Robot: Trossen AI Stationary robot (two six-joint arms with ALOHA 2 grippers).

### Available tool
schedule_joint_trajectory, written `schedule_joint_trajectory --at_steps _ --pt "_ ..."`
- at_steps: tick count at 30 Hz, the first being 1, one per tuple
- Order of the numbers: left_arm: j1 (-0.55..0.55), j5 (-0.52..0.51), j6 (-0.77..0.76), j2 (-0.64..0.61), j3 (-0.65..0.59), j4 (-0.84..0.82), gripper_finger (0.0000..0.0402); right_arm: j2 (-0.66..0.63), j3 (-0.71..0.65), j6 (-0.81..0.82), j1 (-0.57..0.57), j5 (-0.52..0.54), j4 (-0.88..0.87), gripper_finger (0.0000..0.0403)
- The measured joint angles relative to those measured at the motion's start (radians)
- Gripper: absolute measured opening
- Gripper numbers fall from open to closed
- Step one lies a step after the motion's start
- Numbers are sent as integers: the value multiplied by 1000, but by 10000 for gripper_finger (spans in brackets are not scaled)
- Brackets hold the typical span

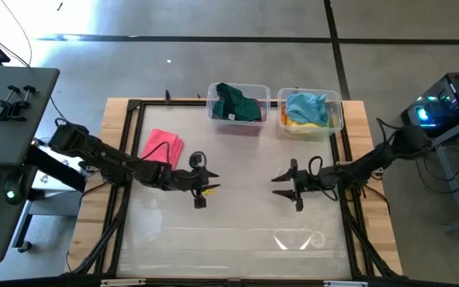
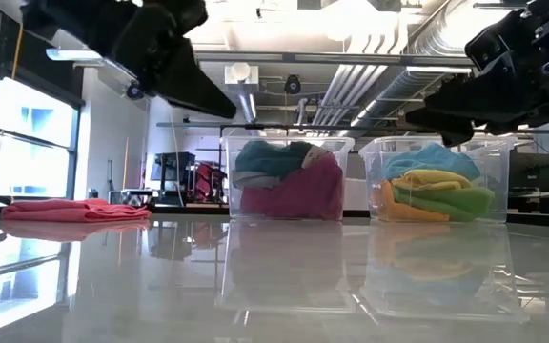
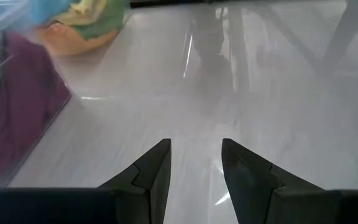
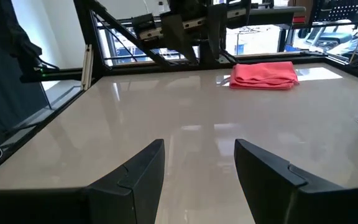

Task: Sort towels by color in basket
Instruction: Put the pink towel into the right transparent bin

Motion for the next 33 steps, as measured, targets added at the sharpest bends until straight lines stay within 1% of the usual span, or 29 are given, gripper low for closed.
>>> schedule_joint_trajectory --at_steps 5,9,12,16,18,22,26,33 --pt "0 -1 -47 -102 -101 73 131 38 0 0 0 -1 33 190" --pt "0 -3 -99 -186 -162 51 131 56 7 2 -2 -2 37 190" --pt "0 -5 -177 -233 -192 -25 131 63 15 0 -2 -3 41 190" --pt "0 -27 -334 -280 -206 -223 131 71 24 0 -4 0 41 190" --pt "0 -44 -418 -298 -207 -346 131 81 34 0 -6 1 43 190" --pt "1 -78 -528 -302 -206 -501 131 98 47 0 -10 6 43 190" --pt "1 -112 -573 -294 -205 -583 131 115 58 0 -11 8 43 190" --pt "1 -142 -630 -274 -204 -629 131 148 70 0 -11 10 44 190"
